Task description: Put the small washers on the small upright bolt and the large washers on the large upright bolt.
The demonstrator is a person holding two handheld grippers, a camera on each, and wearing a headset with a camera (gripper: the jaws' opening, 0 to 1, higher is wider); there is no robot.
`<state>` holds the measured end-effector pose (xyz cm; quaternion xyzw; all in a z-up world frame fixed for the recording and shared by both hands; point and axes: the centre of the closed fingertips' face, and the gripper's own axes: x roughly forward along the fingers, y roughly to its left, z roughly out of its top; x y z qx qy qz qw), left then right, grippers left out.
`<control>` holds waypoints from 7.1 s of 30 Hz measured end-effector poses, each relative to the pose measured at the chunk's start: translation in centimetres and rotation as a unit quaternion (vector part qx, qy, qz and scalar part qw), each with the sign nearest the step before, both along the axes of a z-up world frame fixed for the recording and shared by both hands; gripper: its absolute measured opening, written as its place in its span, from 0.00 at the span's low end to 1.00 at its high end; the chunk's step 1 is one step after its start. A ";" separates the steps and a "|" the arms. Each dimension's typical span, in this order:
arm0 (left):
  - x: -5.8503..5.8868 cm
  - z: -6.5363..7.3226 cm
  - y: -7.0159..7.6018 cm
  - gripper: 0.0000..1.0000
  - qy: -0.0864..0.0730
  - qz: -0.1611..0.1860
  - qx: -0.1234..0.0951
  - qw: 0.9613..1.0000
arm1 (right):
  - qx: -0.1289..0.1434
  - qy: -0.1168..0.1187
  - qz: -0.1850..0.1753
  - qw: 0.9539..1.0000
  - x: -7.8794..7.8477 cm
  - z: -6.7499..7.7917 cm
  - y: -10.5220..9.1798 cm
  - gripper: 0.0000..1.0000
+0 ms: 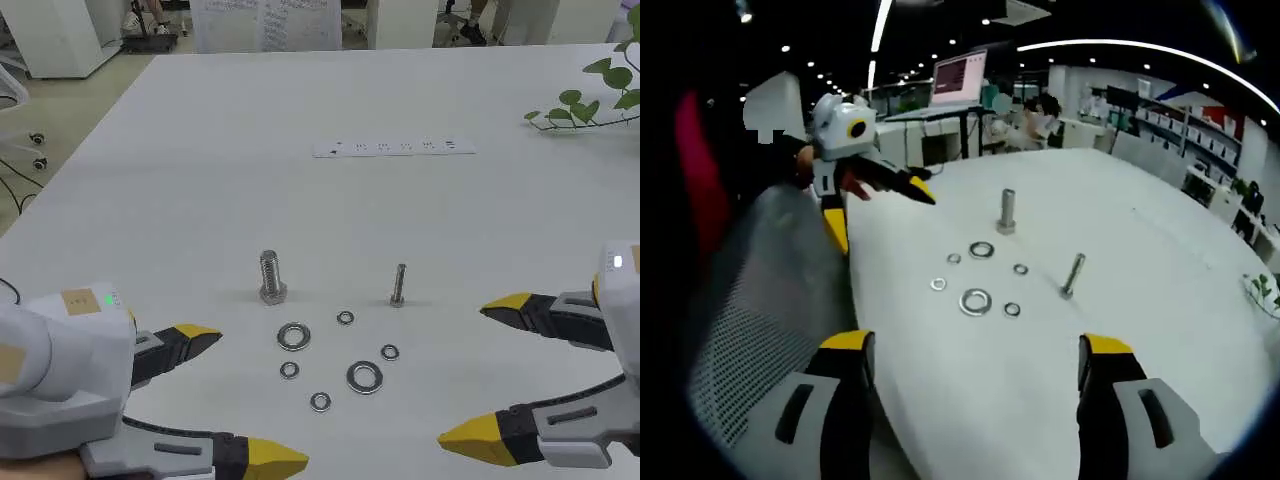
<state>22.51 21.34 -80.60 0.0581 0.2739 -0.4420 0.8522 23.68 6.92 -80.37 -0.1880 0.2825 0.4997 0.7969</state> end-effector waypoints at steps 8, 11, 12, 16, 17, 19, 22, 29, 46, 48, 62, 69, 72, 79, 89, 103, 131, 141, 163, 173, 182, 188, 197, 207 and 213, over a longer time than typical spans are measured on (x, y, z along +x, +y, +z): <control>0.1 -0.1 0.0 0.89 -0.003 0.000 0.006 1.000 | -0.010 0.000 0.008 1.000 0.1 -0.2 -0.1 0.83; -0.1 -0.2 -0.1 0.88 -0.005 -0.002 0.011 1.000 | -0.013 0.000 0.011 1.000 0.2 -0.3 -0.1 0.83; -0.1 -0.2 -0.1 0.88 -0.007 -0.003 0.014 1.000 | -0.013 0.000 0.013 1.000 0.2 -0.3 0.0 0.83; -0.1 -0.4 0.0 0.87 -0.007 -0.005 0.017 1.000 | -0.009 0.000 0.021 1.000 0.1 -0.2 0.7 0.83; -0.1 -0.5 0.0 0.87 -0.006 -0.005 0.017 1.000 | -0.009 0.000 0.023 1.000 0.0 -0.3 0.7 0.83; -0.2 -0.6 0.0 0.87 -0.005 -0.006 0.018 1.000 | -0.014 0.000 0.025 1.000 -0.1 -0.4 0.6 0.83; -0.2 -0.6 0.0 0.86 -0.005 -0.007 0.018 1.000 | -0.016 0.000 0.022 1.000 -0.1 -0.3 0.3 0.82; -0.4 -0.8 -0.2 0.85 -0.004 -0.010 0.021 1.000 | -0.017 -0.002 0.022 1.000 -0.4 -0.3 0.4 0.82; -0.3 -0.6 -0.2 0.82 -0.012 -0.010 0.016 1.000 | -0.032 0.003 0.024 0.999 -0.7 -0.9 0.3 0.81; -0.2 -0.6 -0.2 0.81 -0.013 -0.011 0.017 1.000 | -0.033 0.003 0.025 0.999 -0.7 -0.9 0.3 0.80; -0.3 -0.5 -0.1 0.79 -0.017 -0.012 0.021 1.000 | -0.040 0.002 0.026 0.999 -0.6 -0.9 0.2 0.79; -0.2 -0.4 0.0 0.78 -0.020 -0.011 0.022 0.999 | -0.044 0.001 0.028 0.999 -0.6 -1.0 0.1 0.79; -0.2 -0.4 0.0 0.78 -0.020 -0.010 0.023 0.999 | -0.045 0.001 0.028 0.999 -0.6 -1.0 0.1 0.78; -0.2 -0.5 0.1 0.78 -0.020 -0.010 0.023 0.999 | -0.051 0.002 0.033 0.998 -0.5 -1.1 0.1 0.77; 0.0 -0.4 0.2 0.78 -0.023 -0.006 0.024 0.999 | -0.074 -0.001 0.054 0.996 -0.3 -1.3 0.4 0.76; 0.1 -0.4 0.4 0.78 -0.027 0.000 0.028 0.999 | -0.114 -0.016 0.108 0.987 0.7 -1.2 1.4 0.73; 1.4 0.1 1.9 0.77 -0.036 0.042 0.022 0.998 | -0.172 -0.013 0.230 0.958 2.7 -2.2 5.6 0.64; 1.6 0.1 2.0 0.76 -0.038 0.050 0.024 0.998 | -0.199 0.008 0.258 0.945 3.0 -3.8 6.4 0.50; 1.8 0.2 2.1 0.74 -0.045 0.053 0.025 0.997 | -0.263 0.035 0.288 0.920 2.9 -6.9 6.3 0.33; 1.8 0.2 2.1 0.74 -0.046 0.052 0.024 0.997 | -0.273 0.037 0.289 0.917 3.0 -7.3 6.4 0.30; 1.9 0.2 2.0 0.73 -0.046 0.050 0.024 0.997 | -0.282 0.041 0.292 0.913 3.2 -7.4 6.4 0.26; 2.0 0.3 2.1 0.73 -0.049 0.053 0.022 0.997 | -0.287 0.041 0.290 0.912 3.3 -7.4 6.4 0.25; 2.1 0.4 2.1 0.73 -0.051 0.055 0.022 0.997 | -0.288 0.043 0.284 0.914 3.3 -7.3 6.4 0.24; 2.2 0.6 2.3 0.71 -0.054 0.057 0.021 0.997 | -0.288 0.048 0.275 0.916 3.3 -7.3 6.4 0.23; 2.4 0.7 2.4 0.70 -0.058 0.058 0.022 0.996 | -0.286 0.048 0.267 0.919 3.5 -6.8 6.3 0.23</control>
